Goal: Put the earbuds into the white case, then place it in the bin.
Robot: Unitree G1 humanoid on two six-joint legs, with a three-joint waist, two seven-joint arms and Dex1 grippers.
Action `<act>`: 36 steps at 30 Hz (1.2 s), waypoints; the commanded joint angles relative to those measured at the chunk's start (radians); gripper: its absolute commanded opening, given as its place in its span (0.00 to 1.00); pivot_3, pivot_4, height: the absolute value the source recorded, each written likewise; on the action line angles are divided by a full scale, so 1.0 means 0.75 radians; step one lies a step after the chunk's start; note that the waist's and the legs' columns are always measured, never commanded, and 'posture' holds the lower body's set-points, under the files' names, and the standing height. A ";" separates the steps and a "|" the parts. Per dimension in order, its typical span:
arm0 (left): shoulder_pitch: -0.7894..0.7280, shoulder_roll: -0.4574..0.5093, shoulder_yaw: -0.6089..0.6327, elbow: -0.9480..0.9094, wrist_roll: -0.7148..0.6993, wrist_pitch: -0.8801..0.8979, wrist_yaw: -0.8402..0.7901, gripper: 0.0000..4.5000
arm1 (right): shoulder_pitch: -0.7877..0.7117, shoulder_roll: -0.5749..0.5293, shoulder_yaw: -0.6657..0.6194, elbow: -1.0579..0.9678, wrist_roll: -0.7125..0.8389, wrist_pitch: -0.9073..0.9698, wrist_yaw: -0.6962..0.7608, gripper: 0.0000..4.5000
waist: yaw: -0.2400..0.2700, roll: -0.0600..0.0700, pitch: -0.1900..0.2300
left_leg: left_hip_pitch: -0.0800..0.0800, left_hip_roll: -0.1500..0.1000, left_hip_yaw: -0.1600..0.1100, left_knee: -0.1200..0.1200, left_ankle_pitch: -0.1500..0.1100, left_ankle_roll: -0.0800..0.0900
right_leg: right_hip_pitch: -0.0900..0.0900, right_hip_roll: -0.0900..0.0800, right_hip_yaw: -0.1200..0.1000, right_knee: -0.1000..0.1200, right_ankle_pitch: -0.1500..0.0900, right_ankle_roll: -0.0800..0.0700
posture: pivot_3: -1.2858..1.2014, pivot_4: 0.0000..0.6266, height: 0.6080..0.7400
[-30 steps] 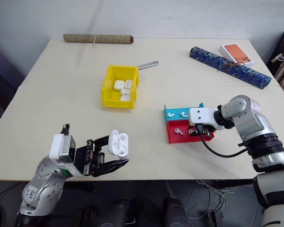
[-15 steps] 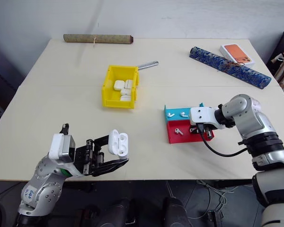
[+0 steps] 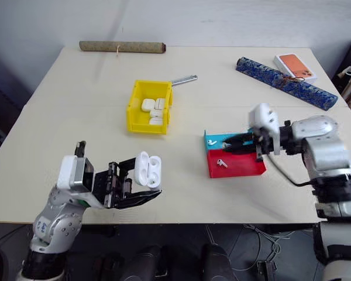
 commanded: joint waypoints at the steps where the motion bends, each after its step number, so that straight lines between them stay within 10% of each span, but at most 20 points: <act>1: -0.116 -0.014 0.035 0.032 -0.117 0.085 0.024 0.60 | 0.074 0.134 -0.092 -0.319 0.282 0.106 -0.239 0.10 | -0.001 0.000 0.000 | 0.000 0.000 -0.001 0.000 0.000 0.000 | 0.000 0.000 -0.001 0.000 0.000 0.000 | 0.52 0.24 1.00; 10: -0.221 -0.010 0.017 0.054 -0.196 0.242 -0.018 0.60 | 0.136 0.439 0.050 -0.481 0.180 -0.158 -0.386 0.10 | 0.000 0.000 0.000 | -0.002 -0.002 0.002 -0.002 0.000 0.000 | -0.002 0.002 0.000 0.003 0.000 0.000 | 0.52 0.24 1.00; 36: -0.175 0.006 0.014 0.043 -0.148 0.277 -0.040 0.60 | 0.151 0.518 0.181 -0.401 0.088 -0.381 -0.357 0.10 | -0.002 0.000 0.000 | -0.001 -0.002 0.003 -0.002 0.000 0.000 | -0.002 0.002 0.001 0.003 0.000 0.000 | 0.52 0.24 1.00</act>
